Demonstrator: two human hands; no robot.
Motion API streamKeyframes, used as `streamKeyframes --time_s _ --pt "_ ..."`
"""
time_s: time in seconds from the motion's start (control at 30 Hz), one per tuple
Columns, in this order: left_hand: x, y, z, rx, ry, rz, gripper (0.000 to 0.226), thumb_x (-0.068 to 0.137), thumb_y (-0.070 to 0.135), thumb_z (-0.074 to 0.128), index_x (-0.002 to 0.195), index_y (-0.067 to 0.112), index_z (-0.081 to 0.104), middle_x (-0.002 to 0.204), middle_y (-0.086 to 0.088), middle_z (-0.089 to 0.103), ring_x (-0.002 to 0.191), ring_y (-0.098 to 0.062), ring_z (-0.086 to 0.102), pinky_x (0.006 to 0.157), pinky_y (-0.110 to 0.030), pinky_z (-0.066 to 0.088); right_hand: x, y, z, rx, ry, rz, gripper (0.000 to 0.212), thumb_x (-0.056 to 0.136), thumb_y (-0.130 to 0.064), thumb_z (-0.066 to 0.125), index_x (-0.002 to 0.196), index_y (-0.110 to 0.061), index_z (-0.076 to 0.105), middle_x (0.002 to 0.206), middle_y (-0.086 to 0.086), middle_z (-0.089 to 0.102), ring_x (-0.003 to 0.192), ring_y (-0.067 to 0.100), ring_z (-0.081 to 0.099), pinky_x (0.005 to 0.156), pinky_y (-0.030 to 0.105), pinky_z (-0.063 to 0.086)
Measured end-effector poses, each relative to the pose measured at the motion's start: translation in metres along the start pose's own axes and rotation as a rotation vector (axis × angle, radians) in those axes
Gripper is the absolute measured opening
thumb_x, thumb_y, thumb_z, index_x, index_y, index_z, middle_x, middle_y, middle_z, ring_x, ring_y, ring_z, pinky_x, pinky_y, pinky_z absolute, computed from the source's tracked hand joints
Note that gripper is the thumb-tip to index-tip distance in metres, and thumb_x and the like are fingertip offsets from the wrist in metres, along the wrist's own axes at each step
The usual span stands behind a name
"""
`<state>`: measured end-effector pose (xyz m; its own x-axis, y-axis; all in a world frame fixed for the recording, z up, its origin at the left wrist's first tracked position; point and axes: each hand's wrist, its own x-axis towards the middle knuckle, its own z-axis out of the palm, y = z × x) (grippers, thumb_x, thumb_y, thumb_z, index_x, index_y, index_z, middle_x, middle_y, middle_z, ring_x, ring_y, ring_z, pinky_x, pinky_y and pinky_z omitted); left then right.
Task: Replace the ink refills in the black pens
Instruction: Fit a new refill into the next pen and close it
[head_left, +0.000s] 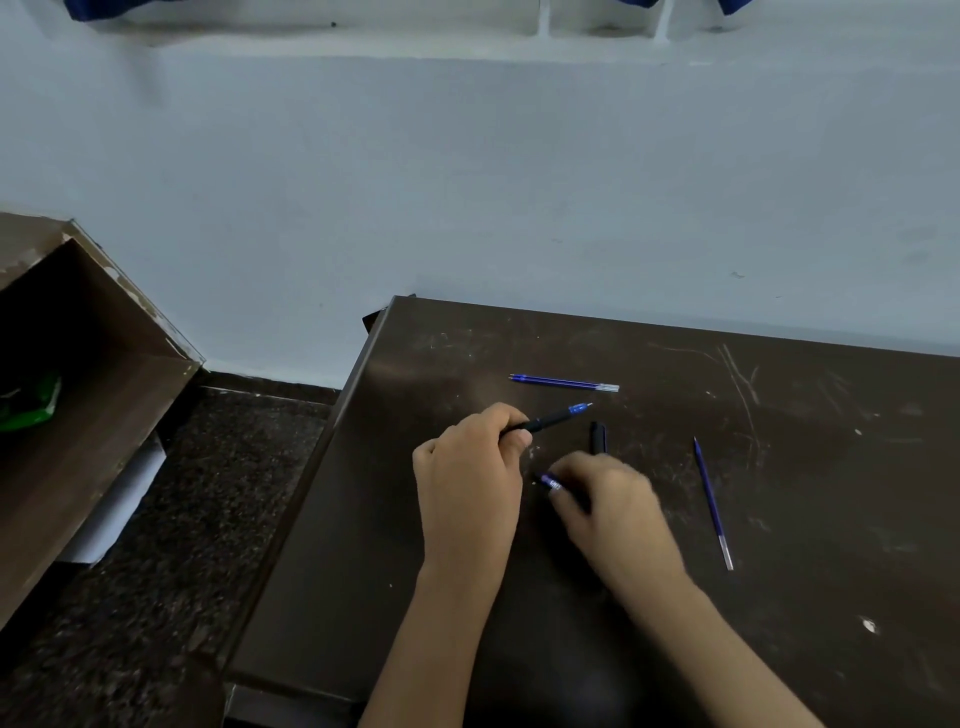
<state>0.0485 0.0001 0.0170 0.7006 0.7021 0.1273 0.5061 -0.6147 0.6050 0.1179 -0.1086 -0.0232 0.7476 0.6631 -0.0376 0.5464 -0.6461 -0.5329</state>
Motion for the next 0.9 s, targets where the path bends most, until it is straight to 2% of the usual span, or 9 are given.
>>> streamKeyframes --time_s 0.03,0.1,0.17,0.27,0.3,0.47,0.57,0.77,0.9 --pt "0.0 -0.001 0.0 0.025 0.011 0.0 0.016 0.092 0.027 0.056 0.106 0.031 0.063 0.093 0.013 0.068 0.09 -0.003 0.061 0.093 -0.031 0.042 0.002 0.005 -0.005 0.067 0.082 0.012 0.016 0.088 -0.021 0.059 0.103 -0.025 0.064 0.099 -0.003 0.062 0.092 0.014 0.058 0.083 0.032 0.049" --pt "-0.001 -0.003 -0.002 0.068 0.033 -0.001 0.017 0.093 0.028 0.055 0.107 0.033 0.064 0.091 0.013 0.069 0.089 -0.004 0.061 0.093 -0.029 0.04 0.004 0.013 -0.014 0.143 0.203 0.027 0.018 0.086 -0.014 0.061 0.099 -0.026 0.066 0.093 -0.005 0.06 0.08 0.003 0.055 0.077 0.014 0.044" --pt "-0.002 -0.003 -0.002 0.115 0.039 -0.021 0.019 0.094 0.03 0.053 0.109 0.034 0.063 0.091 0.013 0.069 0.09 -0.005 0.059 0.089 -0.023 0.029 0.005 0.021 -0.022 0.188 0.283 0.026 0.02 0.084 -0.009 0.062 0.094 -0.025 0.068 0.089 -0.006 0.06 0.075 -0.002 0.054 0.073 0.003 0.038" --pt "-0.003 -0.005 -0.002 0.14 0.028 -0.051 0.019 0.095 0.032 0.052 0.109 0.035 0.063 0.09 0.013 0.068 0.089 -0.004 0.058 0.084 -0.023 0.021 0.006 0.029 -0.027 0.222 0.347 0.002 0.022 0.082 -0.005 0.065 0.092 -0.024 0.071 0.088 -0.006 0.063 0.077 0.002 0.058 0.078 0.008 0.043" --pt "-0.002 -0.007 -0.003 0.136 0.02 -0.05 0.018 0.094 0.033 0.052 0.107 0.035 0.064 0.088 0.014 0.068 0.087 -0.004 0.058 0.084 -0.023 0.023 0.006 0.03 -0.029 0.225 0.368 -0.013 0.022 0.081 -0.004 0.066 0.093 -0.022 0.072 0.088 -0.006 0.064 0.079 0.003 0.059 0.079 0.01 0.045" --pt "0.0 -0.011 -0.003 0.149 -0.049 -0.036 0.016 0.093 0.033 0.052 0.103 0.036 0.065 0.085 0.014 0.068 0.084 -0.003 0.058 0.09 -0.027 0.031 0.007 0.036 -0.037 0.217 0.416 -0.076 0.023 0.079 -0.001 0.069 0.094 -0.017 0.075 0.087 -0.008 0.063 0.075 -0.003 0.057 0.076 0.002 0.042" --pt "0.0 -0.012 -0.002 0.159 -0.051 -0.011 0.014 0.093 0.034 0.054 0.101 0.036 0.066 0.083 0.014 0.068 0.082 -0.003 0.059 0.09 -0.028 0.036 0.005 0.039 -0.038 0.229 0.424 -0.088 0.023 0.079 -0.001 0.07 0.093 -0.018 0.075 0.086 -0.008 0.062 0.083 -0.011 0.056 0.073 0.001 0.041" --pt "-0.003 -0.009 0.0 0.167 -0.091 0.01 0.016 0.093 0.036 0.053 0.103 0.036 0.065 0.086 0.015 0.067 0.078 0.001 0.049 0.084 -0.024 0.022 0.005 0.038 -0.035 0.214 0.403 -0.128 0.024 0.078 -0.001 0.07 0.094 -0.018 0.075 0.088 -0.007 0.063 0.075 0.001 0.057 0.076 0.004 0.043" --pt "-0.003 -0.008 0.001 0.139 -0.126 0.015 0.015 0.091 0.036 0.056 0.101 0.036 0.067 0.084 0.015 0.068 0.085 -0.002 0.057 0.091 -0.027 0.033 0.006 0.038 -0.031 0.219 0.425 -0.16 0.024 0.076 0.002 0.072 0.091 -0.016 0.076 0.086 -0.003 0.064 0.078 0.005 0.056 0.074 0.002 0.041"
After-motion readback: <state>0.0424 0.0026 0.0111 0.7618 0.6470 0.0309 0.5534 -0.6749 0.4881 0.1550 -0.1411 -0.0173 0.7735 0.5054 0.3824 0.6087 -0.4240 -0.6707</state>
